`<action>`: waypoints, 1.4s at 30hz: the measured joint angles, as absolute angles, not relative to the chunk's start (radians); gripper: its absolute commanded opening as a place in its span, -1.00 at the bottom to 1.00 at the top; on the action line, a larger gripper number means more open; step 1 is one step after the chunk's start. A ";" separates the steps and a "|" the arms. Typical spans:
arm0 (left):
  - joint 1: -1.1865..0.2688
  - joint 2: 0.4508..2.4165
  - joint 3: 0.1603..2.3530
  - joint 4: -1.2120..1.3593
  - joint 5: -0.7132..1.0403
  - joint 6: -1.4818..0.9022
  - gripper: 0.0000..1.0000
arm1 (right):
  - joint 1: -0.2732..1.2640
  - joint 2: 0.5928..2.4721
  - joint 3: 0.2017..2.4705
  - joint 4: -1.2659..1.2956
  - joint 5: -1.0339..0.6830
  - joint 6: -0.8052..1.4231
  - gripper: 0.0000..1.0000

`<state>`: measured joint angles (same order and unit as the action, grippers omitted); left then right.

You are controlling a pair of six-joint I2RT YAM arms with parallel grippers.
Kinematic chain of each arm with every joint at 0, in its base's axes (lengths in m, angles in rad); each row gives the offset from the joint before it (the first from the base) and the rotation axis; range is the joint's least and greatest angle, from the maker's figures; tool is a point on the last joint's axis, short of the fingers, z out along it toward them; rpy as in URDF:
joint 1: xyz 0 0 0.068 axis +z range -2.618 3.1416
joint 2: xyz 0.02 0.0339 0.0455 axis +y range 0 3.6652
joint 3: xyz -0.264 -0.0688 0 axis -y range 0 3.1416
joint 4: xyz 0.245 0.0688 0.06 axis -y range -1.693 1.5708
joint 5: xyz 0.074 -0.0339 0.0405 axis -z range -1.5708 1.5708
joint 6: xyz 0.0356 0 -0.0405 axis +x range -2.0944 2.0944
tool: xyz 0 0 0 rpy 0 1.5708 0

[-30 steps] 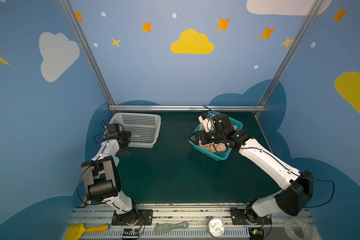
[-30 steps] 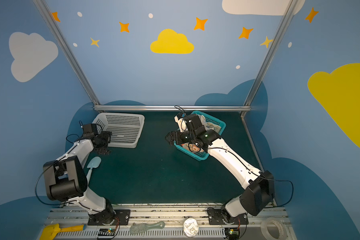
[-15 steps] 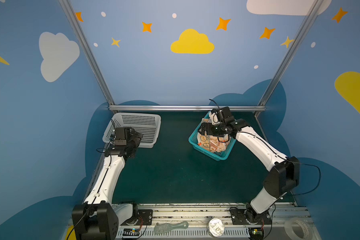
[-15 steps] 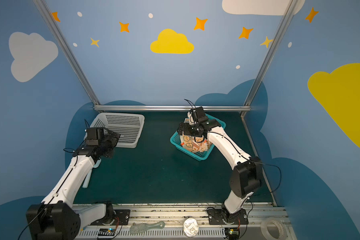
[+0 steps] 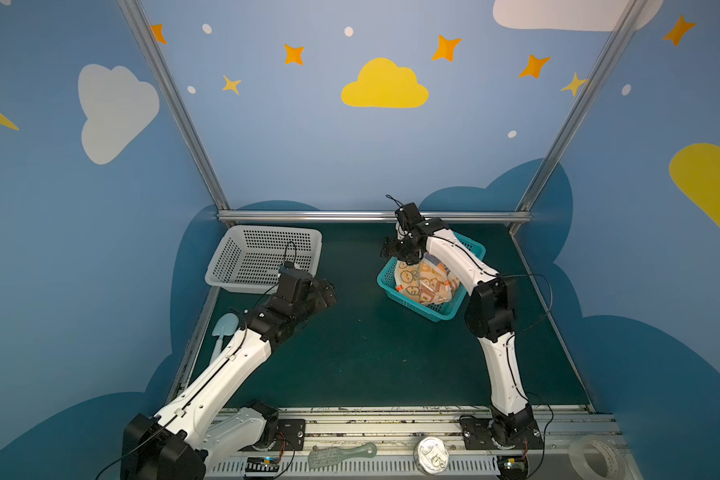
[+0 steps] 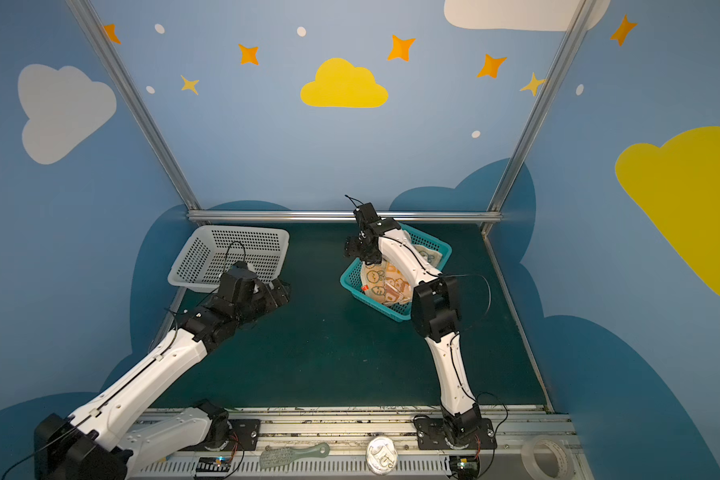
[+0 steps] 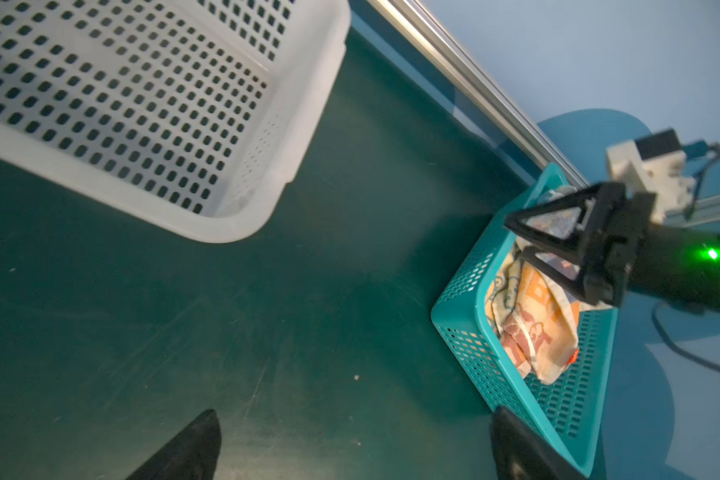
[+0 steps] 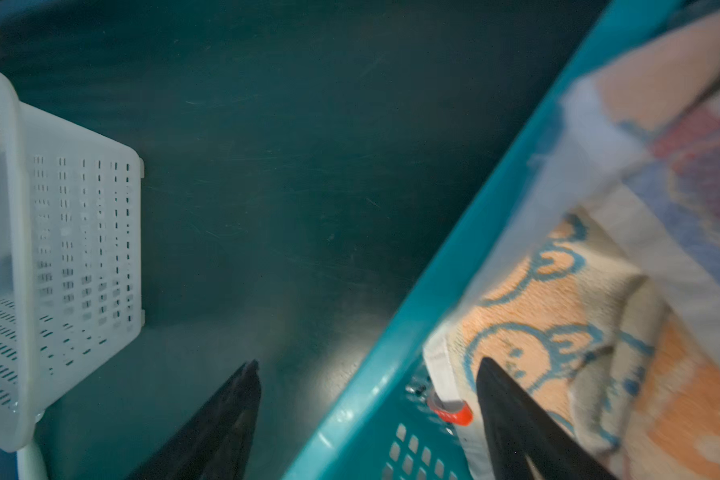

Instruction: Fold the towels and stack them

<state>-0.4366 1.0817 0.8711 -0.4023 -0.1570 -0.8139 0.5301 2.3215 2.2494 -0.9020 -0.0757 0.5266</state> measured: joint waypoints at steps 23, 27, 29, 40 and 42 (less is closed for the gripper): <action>-0.600 1.158 0.852 -0.305 -0.183 -0.676 0.99 | 0.562 2.369 2.298 -1.143 0.224 0.503 -0.66; -0.638 1.214 0.901 -0.297 -0.204 -0.653 0.99 | 0.525 2.247 2.093 -1.115 0.236 0.452 -0.83; -0.652 1.238 0.921 -0.292 -0.208 -0.649 0.99 | 0.503 2.188 1.996 -1.095 0.237 0.439 -0.91; -0.711 1.362 1.030 -0.277 -0.223 -0.607 0.99 | 0.382 1.971 1.669 -1.065 0.265 0.395 -1.00; -0.715 1.382 1.050 -0.271 -0.222 -0.598 0.99 | 0.367 1.923 1.601 -1.056 0.289 0.374 -1.00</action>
